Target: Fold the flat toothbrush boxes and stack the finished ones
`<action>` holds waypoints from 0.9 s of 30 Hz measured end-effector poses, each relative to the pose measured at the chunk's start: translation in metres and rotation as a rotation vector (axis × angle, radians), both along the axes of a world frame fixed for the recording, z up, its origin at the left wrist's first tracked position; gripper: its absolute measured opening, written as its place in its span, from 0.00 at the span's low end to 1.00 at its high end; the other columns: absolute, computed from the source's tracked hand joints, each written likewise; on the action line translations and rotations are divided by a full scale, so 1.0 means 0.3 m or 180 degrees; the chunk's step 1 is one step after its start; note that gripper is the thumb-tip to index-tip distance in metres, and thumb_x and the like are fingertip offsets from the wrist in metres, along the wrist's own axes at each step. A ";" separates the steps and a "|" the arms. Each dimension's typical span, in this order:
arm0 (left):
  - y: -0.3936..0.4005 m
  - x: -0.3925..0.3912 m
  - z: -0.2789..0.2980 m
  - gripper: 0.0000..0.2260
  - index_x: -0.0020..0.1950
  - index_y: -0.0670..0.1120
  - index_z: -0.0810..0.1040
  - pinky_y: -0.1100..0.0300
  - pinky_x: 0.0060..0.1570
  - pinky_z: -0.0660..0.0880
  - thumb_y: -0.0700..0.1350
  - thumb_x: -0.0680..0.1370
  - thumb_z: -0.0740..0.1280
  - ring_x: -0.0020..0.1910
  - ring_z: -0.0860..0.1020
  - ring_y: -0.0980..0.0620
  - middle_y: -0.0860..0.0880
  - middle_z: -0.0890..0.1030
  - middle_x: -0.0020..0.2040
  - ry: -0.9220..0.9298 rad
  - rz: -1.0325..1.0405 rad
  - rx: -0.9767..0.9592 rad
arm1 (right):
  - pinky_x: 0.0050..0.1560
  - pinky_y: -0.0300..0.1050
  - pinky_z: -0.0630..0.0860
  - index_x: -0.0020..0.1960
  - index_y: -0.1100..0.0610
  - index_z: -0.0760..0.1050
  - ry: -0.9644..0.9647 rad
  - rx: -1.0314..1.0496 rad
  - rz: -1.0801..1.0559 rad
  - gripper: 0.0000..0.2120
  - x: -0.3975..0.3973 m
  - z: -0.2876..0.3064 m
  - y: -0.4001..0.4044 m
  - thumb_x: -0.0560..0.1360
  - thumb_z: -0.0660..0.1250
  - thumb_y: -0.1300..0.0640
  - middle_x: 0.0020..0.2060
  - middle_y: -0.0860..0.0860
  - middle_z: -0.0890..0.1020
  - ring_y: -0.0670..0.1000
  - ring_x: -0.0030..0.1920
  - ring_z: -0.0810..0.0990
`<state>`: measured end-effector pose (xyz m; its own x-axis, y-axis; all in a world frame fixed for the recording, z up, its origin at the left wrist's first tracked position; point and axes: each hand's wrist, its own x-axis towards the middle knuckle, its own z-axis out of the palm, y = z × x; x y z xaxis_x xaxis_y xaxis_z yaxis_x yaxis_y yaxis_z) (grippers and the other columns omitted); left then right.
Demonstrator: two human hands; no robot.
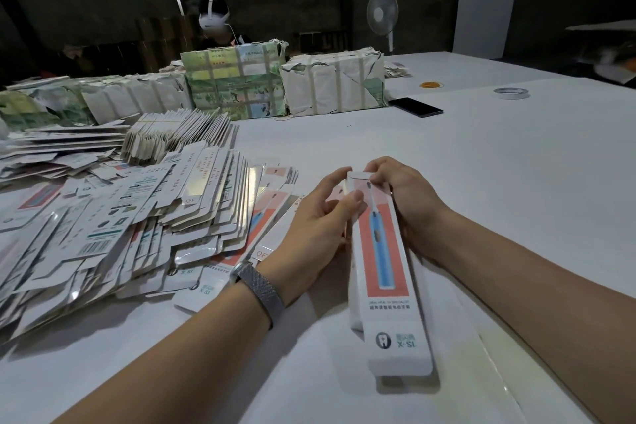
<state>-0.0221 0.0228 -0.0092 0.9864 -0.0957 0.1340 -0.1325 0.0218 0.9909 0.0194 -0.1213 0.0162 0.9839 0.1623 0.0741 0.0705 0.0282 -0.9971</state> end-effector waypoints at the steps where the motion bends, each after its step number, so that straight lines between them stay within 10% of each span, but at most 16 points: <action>1: 0.004 0.000 0.001 0.12 0.64 0.64 0.73 0.60 0.42 0.82 0.51 0.82 0.65 0.45 0.87 0.48 0.47 0.87 0.48 0.0008 0.0011 0.0017 | 0.39 0.44 0.78 0.41 0.56 0.73 0.0012 0.0029 -0.0025 0.11 0.001 -0.002 0.003 0.80 0.57 0.61 0.36 0.56 0.77 0.55 0.36 0.78; 9: 0.027 0.000 0.020 0.15 0.70 0.61 0.73 0.58 0.41 0.82 0.48 0.84 0.62 0.41 0.86 0.49 0.48 0.87 0.47 0.0135 0.0029 0.0128 | 0.34 0.42 0.73 0.32 0.53 0.71 0.0150 0.0394 0.0150 0.06 0.019 -0.014 0.006 0.66 0.66 0.57 0.28 0.50 0.76 0.51 0.30 0.75; 16: 0.046 -0.007 0.047 0.10 0.64 0.61 0.75 0.64 0.33 0.80 0.50 0.83 0.63 0.35 0.85 0.53 0.51 0.87 0.42 0.0290 -0.0097 0.0060 | 0.37 0.44 0.72 0.28 0.50 0.69 0.0108 0.0352 0.0263 0.19 0.027 -0.023 -0.001 0.77 0.68 0.57 0.28 0.49 0.77 0.51 0.31 0.76; 27: 0.068 -0.003 0.061 0.13 0.68 0.56 0.75 0.63 0.35 0.80 0.48 0.84 0.61 0.36 0.85 0.52 0.50 0.87 0.45 0.0240 -0.0125 0.0427 | 0.36 0.43 0.73 0.40 0.56 0.75 -0.0067 0.0224 0.0404 0.07 -0.001 -0.020 -0.001 0.77 0.66 0.57 0.32 0.50 0.78 0.50 0.36 0.77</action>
